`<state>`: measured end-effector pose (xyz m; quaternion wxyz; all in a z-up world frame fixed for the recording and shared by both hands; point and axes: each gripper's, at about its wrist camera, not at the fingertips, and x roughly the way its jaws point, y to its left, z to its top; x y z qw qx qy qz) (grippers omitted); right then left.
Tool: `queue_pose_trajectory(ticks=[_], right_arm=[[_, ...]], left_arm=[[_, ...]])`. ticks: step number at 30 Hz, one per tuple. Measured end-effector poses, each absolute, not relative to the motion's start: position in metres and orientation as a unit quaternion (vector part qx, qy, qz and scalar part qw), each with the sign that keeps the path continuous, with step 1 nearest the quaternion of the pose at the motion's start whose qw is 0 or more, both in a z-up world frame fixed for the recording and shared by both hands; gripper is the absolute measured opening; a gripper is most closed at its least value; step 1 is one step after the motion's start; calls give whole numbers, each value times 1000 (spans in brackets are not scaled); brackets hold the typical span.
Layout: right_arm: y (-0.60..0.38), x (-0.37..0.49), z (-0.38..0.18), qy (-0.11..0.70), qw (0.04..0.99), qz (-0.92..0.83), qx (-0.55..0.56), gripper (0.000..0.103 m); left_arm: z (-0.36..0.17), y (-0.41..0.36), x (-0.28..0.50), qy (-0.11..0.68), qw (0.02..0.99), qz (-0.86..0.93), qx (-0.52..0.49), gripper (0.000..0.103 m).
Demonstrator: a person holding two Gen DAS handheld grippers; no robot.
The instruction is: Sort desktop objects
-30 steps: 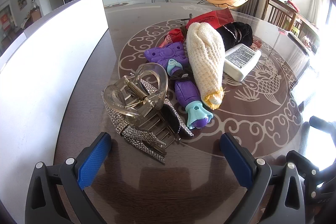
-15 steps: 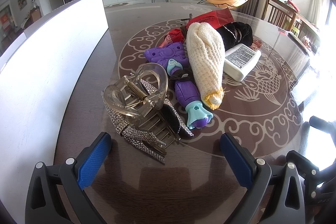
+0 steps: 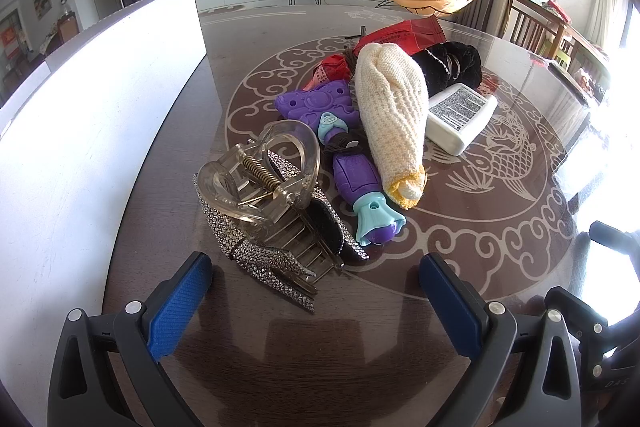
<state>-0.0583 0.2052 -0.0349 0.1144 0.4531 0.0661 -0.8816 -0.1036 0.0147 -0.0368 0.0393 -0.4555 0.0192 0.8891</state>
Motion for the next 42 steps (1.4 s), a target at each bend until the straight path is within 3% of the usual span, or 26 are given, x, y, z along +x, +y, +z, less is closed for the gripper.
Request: queue_pose_trajectory(ticks=[24,33,38,42], right_arm=[[205,-59,-35,66,114,-882,453,103],[205,-58,-35,66,114,-882,453,103],[205,-58,-35,66,114,-882,453,103],[205,-59,-35,66,114,-882,453,103]], left_arm=[[-36,14,-103,19,41,888,-458,103],[-32,11,-56,25,39,885,-464,103],[6,-16,-66,-63,45,918,-390,103],[15,-16,-103,-102,66,903,-411,103]])
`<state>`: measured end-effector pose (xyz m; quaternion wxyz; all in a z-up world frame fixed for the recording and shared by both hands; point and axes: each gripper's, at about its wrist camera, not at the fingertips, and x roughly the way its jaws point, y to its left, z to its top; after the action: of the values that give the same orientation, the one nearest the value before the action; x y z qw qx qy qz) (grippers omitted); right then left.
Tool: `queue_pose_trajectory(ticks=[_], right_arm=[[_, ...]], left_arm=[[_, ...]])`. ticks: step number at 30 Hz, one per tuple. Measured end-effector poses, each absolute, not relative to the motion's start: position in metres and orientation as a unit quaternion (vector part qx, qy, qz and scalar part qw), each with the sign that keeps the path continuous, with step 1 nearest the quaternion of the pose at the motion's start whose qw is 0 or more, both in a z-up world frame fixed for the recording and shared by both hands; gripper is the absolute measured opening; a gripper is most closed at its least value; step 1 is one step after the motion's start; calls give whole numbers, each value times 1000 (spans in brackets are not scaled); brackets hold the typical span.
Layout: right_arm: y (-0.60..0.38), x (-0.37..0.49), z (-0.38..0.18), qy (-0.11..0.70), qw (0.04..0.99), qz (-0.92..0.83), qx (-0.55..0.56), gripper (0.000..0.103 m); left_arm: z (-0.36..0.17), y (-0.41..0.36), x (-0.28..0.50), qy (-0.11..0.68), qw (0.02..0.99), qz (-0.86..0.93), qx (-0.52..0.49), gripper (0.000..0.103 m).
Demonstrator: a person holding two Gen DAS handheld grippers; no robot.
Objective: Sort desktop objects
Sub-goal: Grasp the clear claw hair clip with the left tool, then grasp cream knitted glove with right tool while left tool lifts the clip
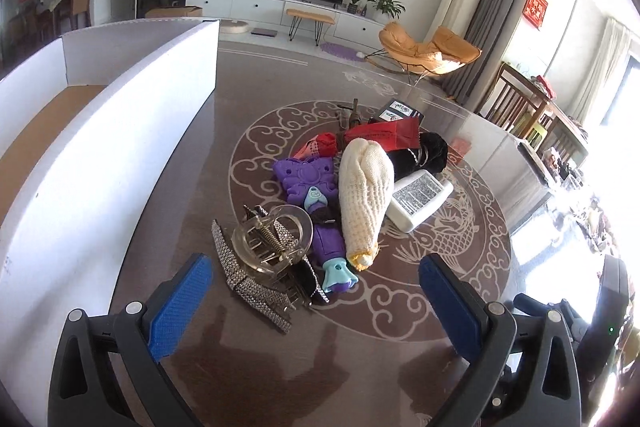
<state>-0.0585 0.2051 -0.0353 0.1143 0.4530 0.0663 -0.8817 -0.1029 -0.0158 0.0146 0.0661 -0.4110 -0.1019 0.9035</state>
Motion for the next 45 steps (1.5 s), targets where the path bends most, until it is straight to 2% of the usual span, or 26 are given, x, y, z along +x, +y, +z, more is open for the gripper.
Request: queue_pose_trajectory(ticks=[7,8,9,10,11,12,14,23,25,27,28,31,32,37,39,43,45], right_arm=[[205,-59,-36,66,114,-882,453,103],[205,-59,-35,66,114,-882,453,103],[205,-59,-36,66,114,-882,453,103],[205,-59,-36,66,114,-882,453,103],[205,-59,-36,66,114,-882,453,103],[205,-59,-35,66,114,-882,453,103],[205,-59,-35,66,114,-882,453,103],[205,-59,-35,66,114,-882,453,103],[205,-59,-35,66,114,-882,453,103],[205,-59,-35,66,114,-882,453,103],[205,-59,-35,66,114,-882,453,103],[205,-59,-35,66,114,-882,453,103],[205,-59,-35,67,114,-882,453,103],[200,-67,-29,67,118,-872,470,102],[189,-78,-10,50,145,-878,453,90],[136,-124,19,33,208,-871,444,87],[104,-150,19,50,224,-859,457,87]], left_arm=[[-4,-24,-115,-137,10,899,-415,103],[-5,-26,-114,-138,9,901,-412,99],[-5,-27,-115,-136,10,902,-411,83],[-6,-27,-118,-129,10,901,-414,76],[-7,-27,-119,-119,8,902,-415,60],[-7,-28,-120,-111,8,904,-413,54],[-7,-28,-116,-103,10,909,-404,50],[1,-23,-62,-74,76,900,-423,48],[-5,-22,-63,-62,71,895,-436,56],[-10,-21,-66,-58,62,891,-445,69],[-14,-20,-69,-57,61,889,-450,69],[-24,-15,-72,-43,55,891,-449,66],[-25,-13,-71,-32,53,893,-445,55],[-21,-19,-52,-36,64,900,-430,54],[-19,-24,-48,-46,66,898,-432,54],[-13,-28,-45,-61,64,899,-428,54],[-11,-30,-41,-62,63,900,-428,54]])
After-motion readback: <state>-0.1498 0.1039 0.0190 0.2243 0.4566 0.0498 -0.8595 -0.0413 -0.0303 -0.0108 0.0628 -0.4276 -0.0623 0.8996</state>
